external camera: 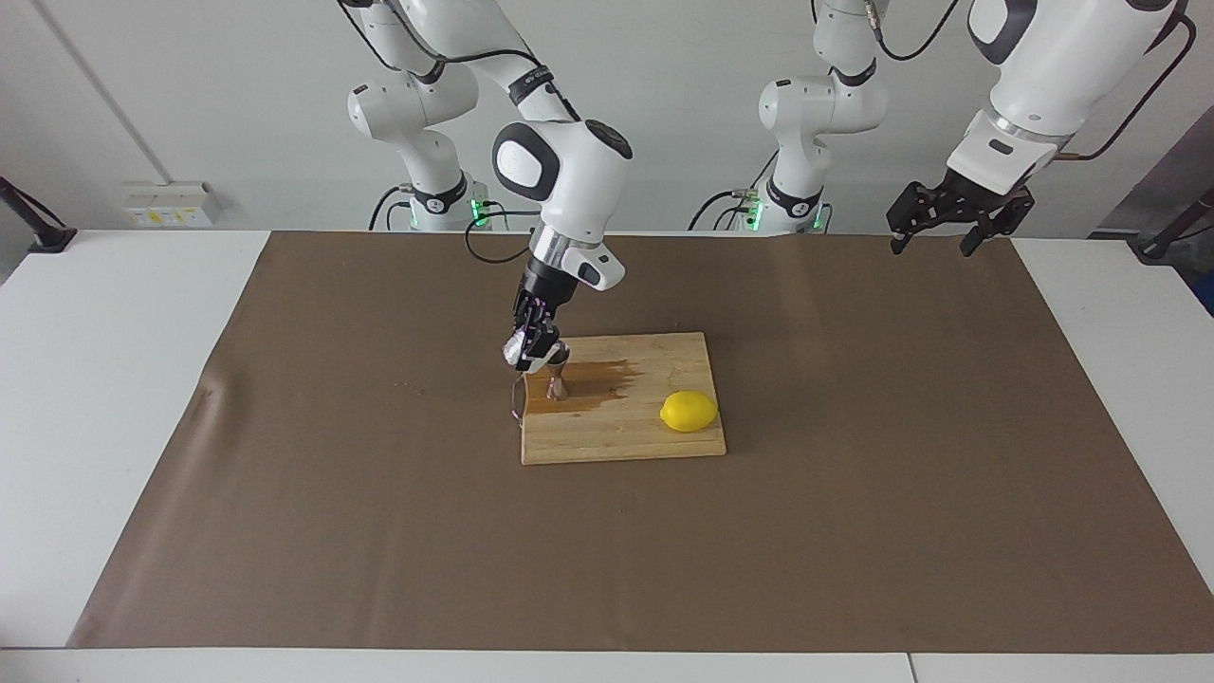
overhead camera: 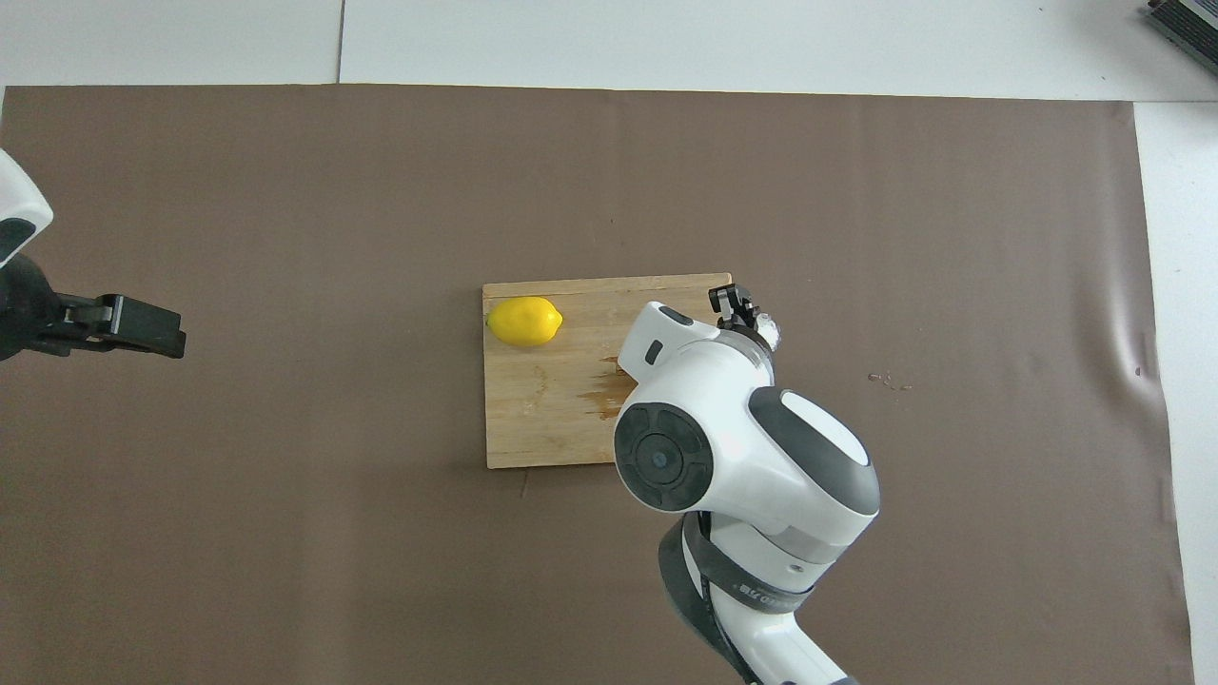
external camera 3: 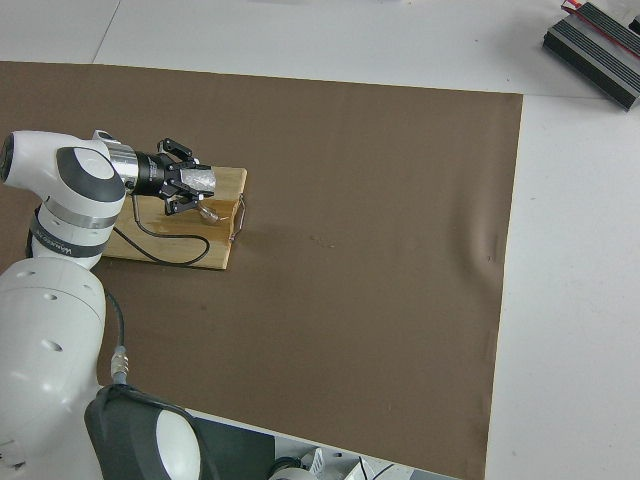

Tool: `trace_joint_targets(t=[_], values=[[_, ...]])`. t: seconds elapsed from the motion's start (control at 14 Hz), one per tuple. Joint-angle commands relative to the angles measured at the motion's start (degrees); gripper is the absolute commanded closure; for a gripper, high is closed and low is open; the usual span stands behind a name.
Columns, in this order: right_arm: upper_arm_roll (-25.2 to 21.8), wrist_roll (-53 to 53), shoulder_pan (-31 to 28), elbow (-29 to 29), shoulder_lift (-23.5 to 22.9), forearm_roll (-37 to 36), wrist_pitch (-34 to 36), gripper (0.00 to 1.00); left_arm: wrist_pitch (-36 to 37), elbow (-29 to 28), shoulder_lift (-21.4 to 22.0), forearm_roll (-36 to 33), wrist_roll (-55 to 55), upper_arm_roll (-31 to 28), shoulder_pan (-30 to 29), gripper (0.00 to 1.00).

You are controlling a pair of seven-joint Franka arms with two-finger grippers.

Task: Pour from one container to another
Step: 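Tilt the clear glass with the right gripper over the metal cup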

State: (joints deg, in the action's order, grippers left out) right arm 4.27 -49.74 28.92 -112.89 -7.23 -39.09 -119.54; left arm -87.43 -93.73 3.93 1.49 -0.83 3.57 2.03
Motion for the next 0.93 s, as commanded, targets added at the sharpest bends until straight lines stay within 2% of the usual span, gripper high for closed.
trace_joint_targets(t=[0.0, 0.86], values=[[0.0, 1.7, -0.2, -2.7, 2.0, -3.0, 0.1, 1.00, 0.8, -0.3, 0.6, 0.5, 0.2, -0.3, 0.1, 0.00], [0.0, 3.3, 0.7, -2.5, 1.9, -4.6, 2.3, 1.00, 0.8, -0.3, 0.6, 0.5, 0.2, -0.3, 0.1, 0.00]])
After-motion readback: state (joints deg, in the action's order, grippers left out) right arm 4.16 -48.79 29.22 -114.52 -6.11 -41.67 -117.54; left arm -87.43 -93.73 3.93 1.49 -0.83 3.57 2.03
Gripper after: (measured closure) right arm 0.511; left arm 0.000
